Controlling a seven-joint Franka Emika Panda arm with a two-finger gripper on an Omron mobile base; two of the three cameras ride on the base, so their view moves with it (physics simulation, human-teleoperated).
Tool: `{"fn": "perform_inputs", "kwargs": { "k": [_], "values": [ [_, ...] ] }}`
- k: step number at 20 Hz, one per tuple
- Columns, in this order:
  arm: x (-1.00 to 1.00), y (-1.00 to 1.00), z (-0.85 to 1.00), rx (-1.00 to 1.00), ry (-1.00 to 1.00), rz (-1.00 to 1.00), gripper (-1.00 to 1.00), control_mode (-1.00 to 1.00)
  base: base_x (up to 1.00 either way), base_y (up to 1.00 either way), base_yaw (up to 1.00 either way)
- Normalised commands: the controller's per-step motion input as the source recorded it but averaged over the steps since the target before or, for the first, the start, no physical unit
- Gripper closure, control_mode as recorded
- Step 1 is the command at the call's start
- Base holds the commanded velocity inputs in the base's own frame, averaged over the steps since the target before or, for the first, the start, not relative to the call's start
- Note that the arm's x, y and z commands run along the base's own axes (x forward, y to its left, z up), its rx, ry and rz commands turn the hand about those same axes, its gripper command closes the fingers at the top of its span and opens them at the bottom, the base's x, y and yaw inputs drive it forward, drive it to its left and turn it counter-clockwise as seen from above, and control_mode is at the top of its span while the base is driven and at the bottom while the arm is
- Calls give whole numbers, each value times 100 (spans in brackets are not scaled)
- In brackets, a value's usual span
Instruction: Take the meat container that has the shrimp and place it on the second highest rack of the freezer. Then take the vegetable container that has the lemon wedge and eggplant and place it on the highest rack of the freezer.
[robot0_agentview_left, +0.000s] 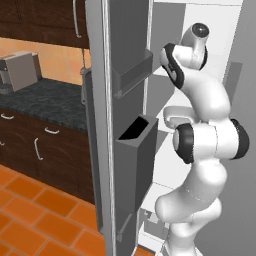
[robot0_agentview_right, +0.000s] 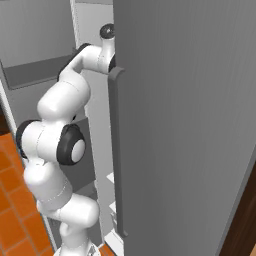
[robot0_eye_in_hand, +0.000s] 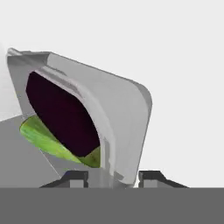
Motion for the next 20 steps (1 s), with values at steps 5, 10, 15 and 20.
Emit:
{"fn": "perform_inputs", "kwargs": {
  "k": [5,10,15,20],
  "values": [
    [-93,38,0,-14,-29,0,-100,-100,0,0,0],
    [-100,30,0,-15,-25,0,-100,-100,0,0,0],
    [-100,11,-17,-9,6,0,-100,-100,0,0,0],
    [-100,1,-23,-2,20,0,-100,-100,0,0,0]
  ]
}}
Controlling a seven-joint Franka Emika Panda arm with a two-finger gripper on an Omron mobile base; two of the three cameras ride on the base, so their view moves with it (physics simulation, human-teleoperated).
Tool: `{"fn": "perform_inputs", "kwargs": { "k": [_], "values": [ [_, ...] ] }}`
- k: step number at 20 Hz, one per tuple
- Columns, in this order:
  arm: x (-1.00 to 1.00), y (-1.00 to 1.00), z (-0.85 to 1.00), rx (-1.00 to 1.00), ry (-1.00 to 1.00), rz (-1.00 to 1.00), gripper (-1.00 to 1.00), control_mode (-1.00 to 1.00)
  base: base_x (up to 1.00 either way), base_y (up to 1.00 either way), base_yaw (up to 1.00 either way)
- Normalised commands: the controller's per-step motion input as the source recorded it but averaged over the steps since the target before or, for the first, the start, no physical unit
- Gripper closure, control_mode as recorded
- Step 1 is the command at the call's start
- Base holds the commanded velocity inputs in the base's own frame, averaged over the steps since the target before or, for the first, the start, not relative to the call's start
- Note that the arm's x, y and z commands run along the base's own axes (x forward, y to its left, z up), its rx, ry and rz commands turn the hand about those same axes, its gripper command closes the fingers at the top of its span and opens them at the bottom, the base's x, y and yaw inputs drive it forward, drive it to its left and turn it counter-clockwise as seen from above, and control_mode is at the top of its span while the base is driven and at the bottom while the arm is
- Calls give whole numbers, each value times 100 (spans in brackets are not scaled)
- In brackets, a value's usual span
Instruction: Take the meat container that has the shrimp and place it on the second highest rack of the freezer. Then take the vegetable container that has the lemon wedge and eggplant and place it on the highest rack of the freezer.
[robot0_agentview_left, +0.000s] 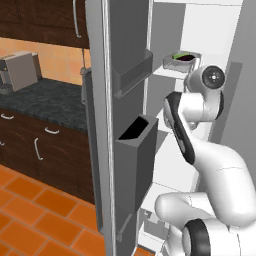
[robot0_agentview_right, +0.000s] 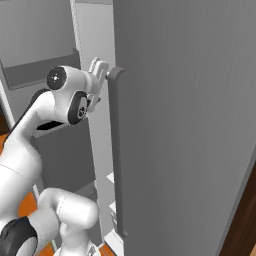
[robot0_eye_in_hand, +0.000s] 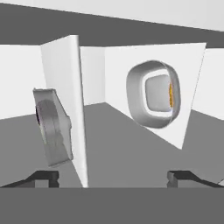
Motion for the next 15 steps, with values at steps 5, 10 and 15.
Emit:
{"fn": "perform_inputs", "kwargs": {
  "k": [5,10,15],
  "values": [
    [-100,6,-42,0,25,0,-100,-100,0,0,0],
    [-100,55,-83,-4,13,0,-100,-100,0,0,0],
    [-84,37,-84,0,12,-1,-100,-100,0,0,0]
  ]
}}
